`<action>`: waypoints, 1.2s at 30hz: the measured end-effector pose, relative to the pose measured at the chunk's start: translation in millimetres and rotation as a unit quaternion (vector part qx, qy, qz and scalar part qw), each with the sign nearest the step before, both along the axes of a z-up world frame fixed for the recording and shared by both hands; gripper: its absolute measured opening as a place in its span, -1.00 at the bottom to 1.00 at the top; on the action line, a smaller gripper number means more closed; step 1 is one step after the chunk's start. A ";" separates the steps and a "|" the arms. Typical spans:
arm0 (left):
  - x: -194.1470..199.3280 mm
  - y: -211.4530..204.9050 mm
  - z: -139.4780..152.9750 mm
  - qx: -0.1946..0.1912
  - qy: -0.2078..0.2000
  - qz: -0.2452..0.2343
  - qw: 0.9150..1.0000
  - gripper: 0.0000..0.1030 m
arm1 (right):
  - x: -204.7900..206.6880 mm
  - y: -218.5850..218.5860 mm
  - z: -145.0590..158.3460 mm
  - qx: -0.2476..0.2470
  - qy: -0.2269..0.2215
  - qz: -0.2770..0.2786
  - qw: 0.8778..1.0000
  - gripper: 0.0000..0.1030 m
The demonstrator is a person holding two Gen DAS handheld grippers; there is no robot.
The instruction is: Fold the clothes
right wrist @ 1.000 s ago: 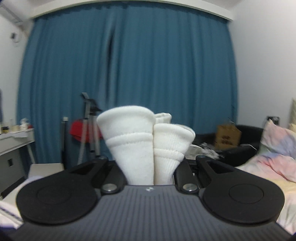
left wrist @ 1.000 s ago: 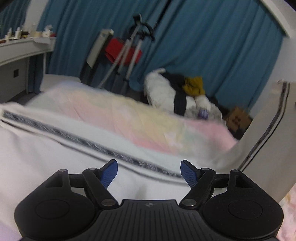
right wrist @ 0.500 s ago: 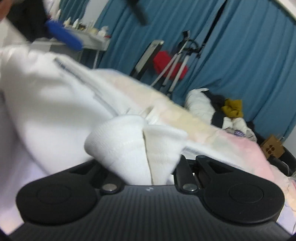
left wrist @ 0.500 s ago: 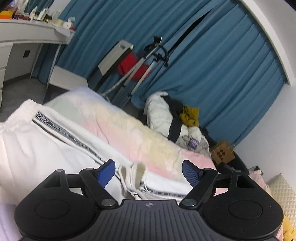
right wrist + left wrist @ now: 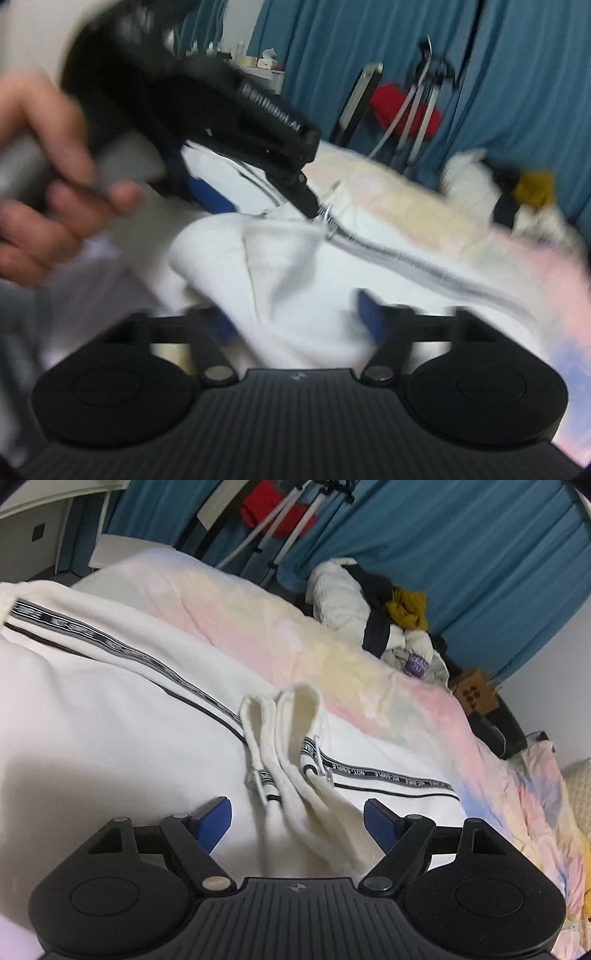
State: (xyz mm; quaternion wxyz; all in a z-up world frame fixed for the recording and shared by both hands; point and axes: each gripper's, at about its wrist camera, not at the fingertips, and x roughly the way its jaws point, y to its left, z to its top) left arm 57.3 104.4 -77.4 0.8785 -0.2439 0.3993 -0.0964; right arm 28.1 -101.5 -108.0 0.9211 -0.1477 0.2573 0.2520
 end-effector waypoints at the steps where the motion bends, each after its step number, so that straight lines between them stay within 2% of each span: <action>1: 2.7 -1.9 -1.8 0.000 0.000 -0.003 1.000 0.56 | -1.4 -11.2 3.1 0.029 0.022 0.001 0.999 0.62; 3: 6.1 -4.6 -4.3 0.004 0.005 -0.006 1.000 0.56 | -3.3 -33.9 9.4 0.094 0.067 -0.004 0.993 0.62; 4: 7.7 -5.9 -5.5 0.006 0.007 -0.008 1.000 0.56 | -8.0 -47.6 10.4 0.141 0.088 -0.018 0.986 0.62; 5: 9.0 -6.7 -6.8 0.008 0.010 -0.008 1.000 0.56 | -7.1 -66.0 13.6 0.197 0.110 -0.041 0.973 0.62; 6: 10.9 -7.4 -7.4 0.008 0.012 -0.010 1.000 0.56 | -4.1 -85.9 14.8 0.252 0.138 -0.067 0.955 0.62; 7: 12.8 -8.0 -7.9 0.009 0.015 -0.012 1.000 0.56 | 0.7 -106.6 11.9 0.306 0.171 -0.097 0.931 0.62; 9: 17.8 -10.1 -9.0 0.010 0.021 -0.016 1.000 0.56 | 5.3 -148.9 -2.5 0.398 0.248 -0.163 0.868 0.62; 11: 24.4 -13.5 -10.3 0.012 0.028 -0.017 0.999 0.56 | 5.1 -185.6 -15.6 0.458 0.274 -0.212 0.819 0.67; 13: 32.0 -18.3 -12.2 0.019 0.034 -0.021 0.999 0.56 | 4.9 -221.7 -28.5 0.514 0.296 -0.258 0.763 0.67; 16: 44.3 -30.8 -15.2 0.038 0.039 -0.034 0.998 0.56 | 11.8 -236.1 -46.8 0.546 0.322 -0.279 0.721 0.66; 18: 48.8 -35.3 -18.0 0.047 0.039 -0.040 0.997 0.56 | 16.4 -233.9 -60.5 0.560 0.341 -0.284 0.700 0.66; 21: 52.4 -38.0 -20.7 0.048 0.035 -0.042 0.997 0.56 | 31.1 -224.5 -68.6 0.604 0.326 -0.253 0.682 0.66; 23: 54.1 -37.0 -21.6 0.039 0.033 -0.039 0.998 0.56 | 46.8 -223.3 -65.6 0.622 0.301 -0.244 0.681 0.68; 24: 55.6 -36.6 -22.7 0.035 0.033 -0.038 0.998 0.56 | 54.4 -222.5 -64.1 0.630 0.289 -0.239 0.680 0.68; 26: 57.9 -34.8 -25.0 0.025 0.031 -0.036 0.999 0.56 | 65.7 -211.8 -65.2 0.619 0.265 -0.245 0.698 0.68; 27: 58.2 -33.3 -26.0 0.020 0.031 -0.033 0.999 0.56 | 69.5 -209.8 -67.3 0.616 0.264 -0.249 0.699 0.68; 32: 58.2 -34.6 -29.8 0.009 0.014 -0.021 1.000 0.56 | 90.7 -203.3 -70.9 0.643 0.219 -0.247 0.691 0.68; 34: 58.9 -36.2 -30.2 0.003 0.006 -0.013 1.000 0.56 | 91.9 -210.1 -64.0 0.650 0.192 -0.243 0.694 0.68; 36: 62.4 -38.9 -30.1 -0.002 0.000 -0.003 1.000 0.56 | 92.4 -218.4 -59.7 0.667 0.166 -0.235 0.687 0.68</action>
